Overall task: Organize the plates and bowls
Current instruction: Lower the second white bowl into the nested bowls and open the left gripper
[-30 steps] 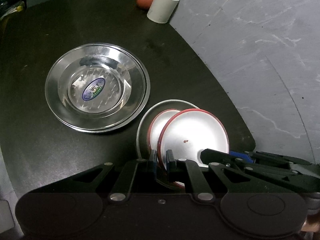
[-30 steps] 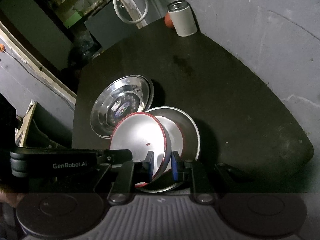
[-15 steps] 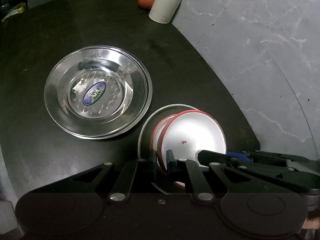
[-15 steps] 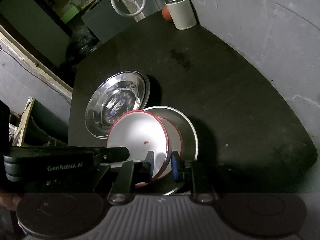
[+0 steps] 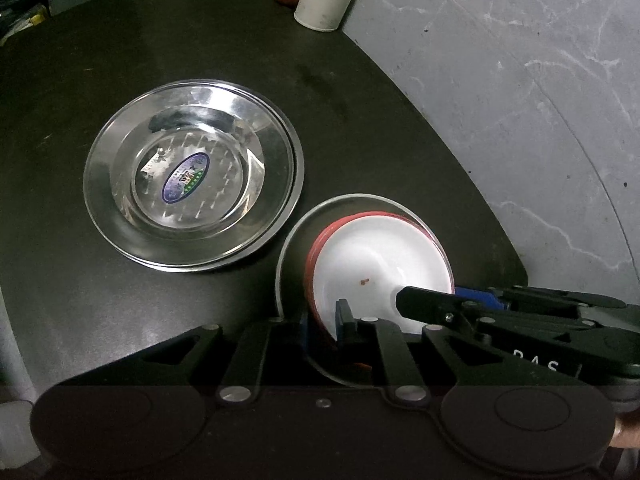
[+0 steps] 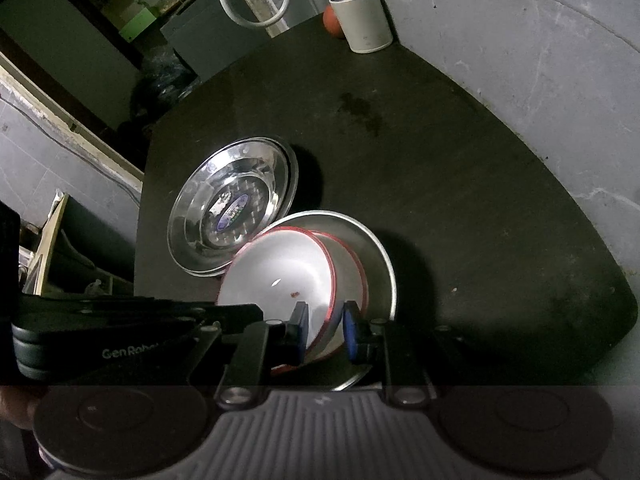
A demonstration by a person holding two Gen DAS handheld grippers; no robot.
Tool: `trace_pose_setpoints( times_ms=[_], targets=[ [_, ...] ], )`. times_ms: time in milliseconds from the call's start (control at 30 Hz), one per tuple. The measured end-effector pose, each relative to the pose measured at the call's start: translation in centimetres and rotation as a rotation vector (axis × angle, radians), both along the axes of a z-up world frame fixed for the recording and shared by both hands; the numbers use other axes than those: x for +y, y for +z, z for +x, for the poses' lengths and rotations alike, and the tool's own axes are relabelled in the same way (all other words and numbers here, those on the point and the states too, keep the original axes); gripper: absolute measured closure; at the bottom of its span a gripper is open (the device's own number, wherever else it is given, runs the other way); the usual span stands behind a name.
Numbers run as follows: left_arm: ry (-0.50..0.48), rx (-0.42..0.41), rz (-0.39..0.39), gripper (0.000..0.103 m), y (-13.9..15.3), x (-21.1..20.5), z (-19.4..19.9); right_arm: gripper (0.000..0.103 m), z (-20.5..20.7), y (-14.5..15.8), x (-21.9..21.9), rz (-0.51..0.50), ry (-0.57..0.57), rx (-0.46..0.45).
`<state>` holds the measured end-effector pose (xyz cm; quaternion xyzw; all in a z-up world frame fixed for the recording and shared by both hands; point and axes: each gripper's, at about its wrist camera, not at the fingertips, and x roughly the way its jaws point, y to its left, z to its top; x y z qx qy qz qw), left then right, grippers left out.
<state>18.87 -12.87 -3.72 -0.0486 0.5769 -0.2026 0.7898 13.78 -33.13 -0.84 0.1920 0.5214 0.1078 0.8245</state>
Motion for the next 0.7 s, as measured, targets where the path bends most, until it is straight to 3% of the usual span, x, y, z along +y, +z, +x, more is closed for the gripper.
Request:
trace_pose_setpoints(
  times_ms=[333,467,700],
  targets=[
    [0.001,0.002,-0.002,0.088,-0.10,0.00,0.09,0.077,-0.09,0.07,-0.18,0.002,-0.008,-0.004],
    [0.000,0.001,-0.006,0.085,-0.10,0.04,0.05,0.070,-0.20,0.13,-0.08,-0.023,-0.012,-0.003],
    [-0.002,-0.004,-0.010,0.084,-0.21,0.08,-0.04,0.070,-0.44,0.16,-0.35,-0.019,-0.024,-0.001]
  ],
)
